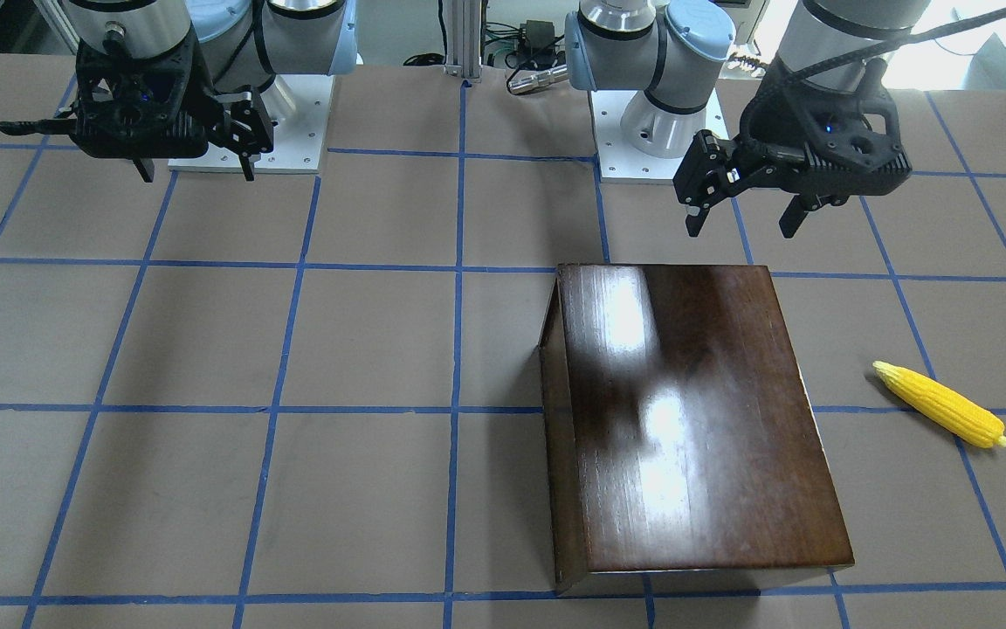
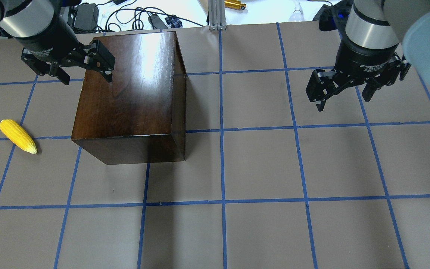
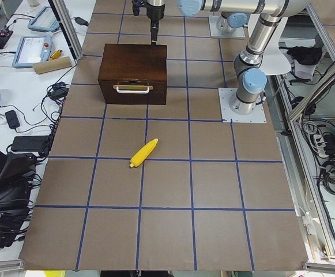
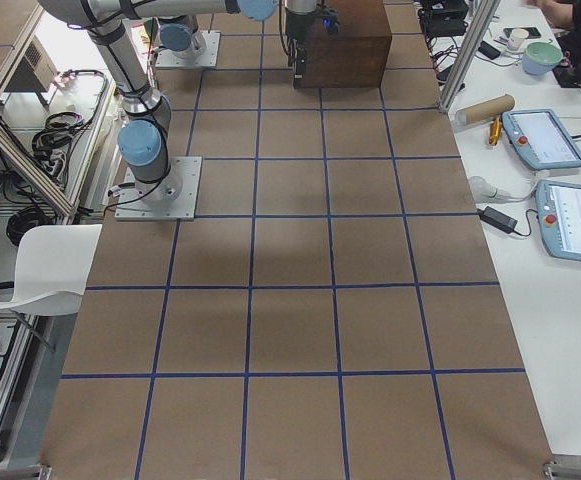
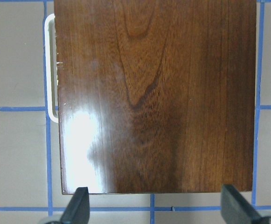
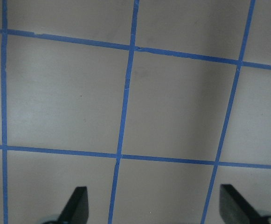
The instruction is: Open drawer and put corn inside
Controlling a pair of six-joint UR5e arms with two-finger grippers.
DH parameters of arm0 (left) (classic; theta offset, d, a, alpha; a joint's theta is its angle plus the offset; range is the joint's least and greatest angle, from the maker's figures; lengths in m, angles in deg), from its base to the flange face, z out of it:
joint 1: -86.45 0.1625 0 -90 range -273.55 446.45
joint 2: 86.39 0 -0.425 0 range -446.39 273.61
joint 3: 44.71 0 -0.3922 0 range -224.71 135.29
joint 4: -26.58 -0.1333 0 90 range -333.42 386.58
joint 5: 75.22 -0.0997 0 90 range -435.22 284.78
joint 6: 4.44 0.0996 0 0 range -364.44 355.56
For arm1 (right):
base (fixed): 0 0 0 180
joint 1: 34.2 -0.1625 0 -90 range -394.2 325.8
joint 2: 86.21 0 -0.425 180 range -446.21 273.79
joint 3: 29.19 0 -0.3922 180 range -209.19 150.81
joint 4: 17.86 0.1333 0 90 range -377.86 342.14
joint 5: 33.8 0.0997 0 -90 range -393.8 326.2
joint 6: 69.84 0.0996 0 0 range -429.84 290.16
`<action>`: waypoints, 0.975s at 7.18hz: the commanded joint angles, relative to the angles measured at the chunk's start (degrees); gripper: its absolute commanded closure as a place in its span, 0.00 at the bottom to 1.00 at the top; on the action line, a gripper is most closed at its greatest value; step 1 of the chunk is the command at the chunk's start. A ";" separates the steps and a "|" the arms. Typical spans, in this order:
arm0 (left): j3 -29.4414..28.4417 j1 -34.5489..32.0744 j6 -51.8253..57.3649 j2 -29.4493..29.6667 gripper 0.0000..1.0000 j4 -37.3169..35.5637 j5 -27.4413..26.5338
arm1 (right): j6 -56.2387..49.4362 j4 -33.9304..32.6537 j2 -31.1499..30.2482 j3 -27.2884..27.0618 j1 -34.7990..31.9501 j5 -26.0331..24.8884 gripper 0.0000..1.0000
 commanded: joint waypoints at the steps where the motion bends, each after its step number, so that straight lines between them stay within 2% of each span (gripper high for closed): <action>1: -0.08 0.05 0.04 0.13 0.00 -0.21 0.04 | 0.00 0.00 -0.03 0.00 0.00 0.00 0.00; 7: 0.00 0.05 0.04 -0.13 0.00 -0.12 -0.14 | 0.00 0.00 -0.03 0.00 0.00 -0.09 0.00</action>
